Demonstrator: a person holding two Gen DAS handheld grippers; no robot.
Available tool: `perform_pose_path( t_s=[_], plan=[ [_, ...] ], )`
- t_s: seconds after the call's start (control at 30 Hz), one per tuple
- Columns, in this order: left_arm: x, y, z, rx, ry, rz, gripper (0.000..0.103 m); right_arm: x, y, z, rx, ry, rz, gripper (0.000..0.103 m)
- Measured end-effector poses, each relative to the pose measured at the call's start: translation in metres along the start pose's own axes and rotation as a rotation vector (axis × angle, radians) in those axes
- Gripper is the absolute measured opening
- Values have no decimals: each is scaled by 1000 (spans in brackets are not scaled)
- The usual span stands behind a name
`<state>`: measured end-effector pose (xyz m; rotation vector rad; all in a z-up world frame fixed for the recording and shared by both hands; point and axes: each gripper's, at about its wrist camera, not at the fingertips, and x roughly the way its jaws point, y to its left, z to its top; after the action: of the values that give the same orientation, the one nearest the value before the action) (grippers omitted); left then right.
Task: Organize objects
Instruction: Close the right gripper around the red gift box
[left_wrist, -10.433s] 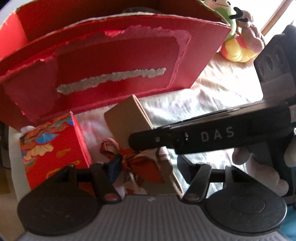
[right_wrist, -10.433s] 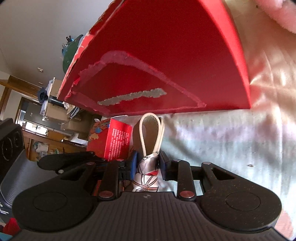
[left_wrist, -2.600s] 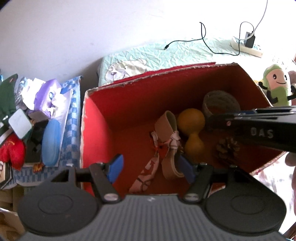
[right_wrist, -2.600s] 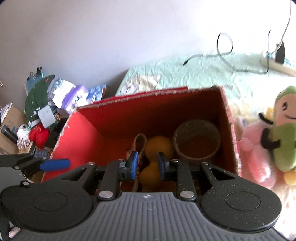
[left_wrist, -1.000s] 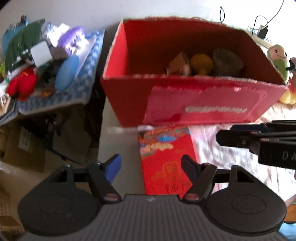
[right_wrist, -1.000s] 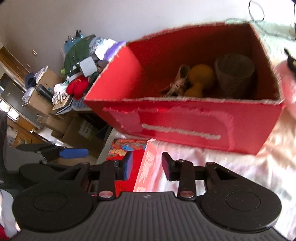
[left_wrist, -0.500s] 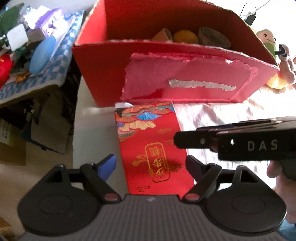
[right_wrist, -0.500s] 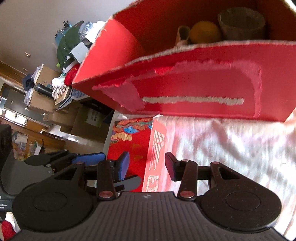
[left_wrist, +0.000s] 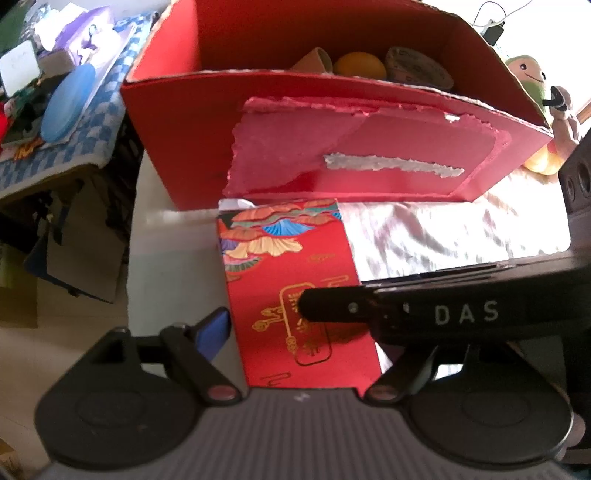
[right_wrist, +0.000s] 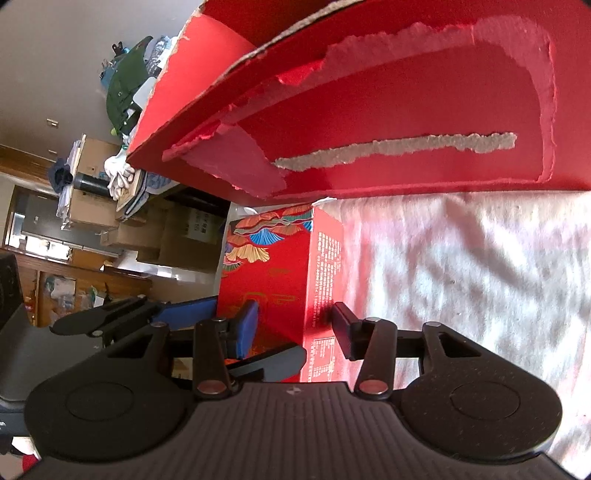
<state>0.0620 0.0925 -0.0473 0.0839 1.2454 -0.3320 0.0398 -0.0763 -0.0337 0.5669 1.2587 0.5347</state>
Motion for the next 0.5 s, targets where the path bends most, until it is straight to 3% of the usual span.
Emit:
perform_pose_path(
  t_s=[0.23,0.5],
  plan=[
    [-7,-15,6,90,35,-37,78,-21,-12,-1,14,6,-13,46],
    [-7,-76,16,349,45,-124,78,-79,-53,-19,142,-84,-64,45]
  ],
)
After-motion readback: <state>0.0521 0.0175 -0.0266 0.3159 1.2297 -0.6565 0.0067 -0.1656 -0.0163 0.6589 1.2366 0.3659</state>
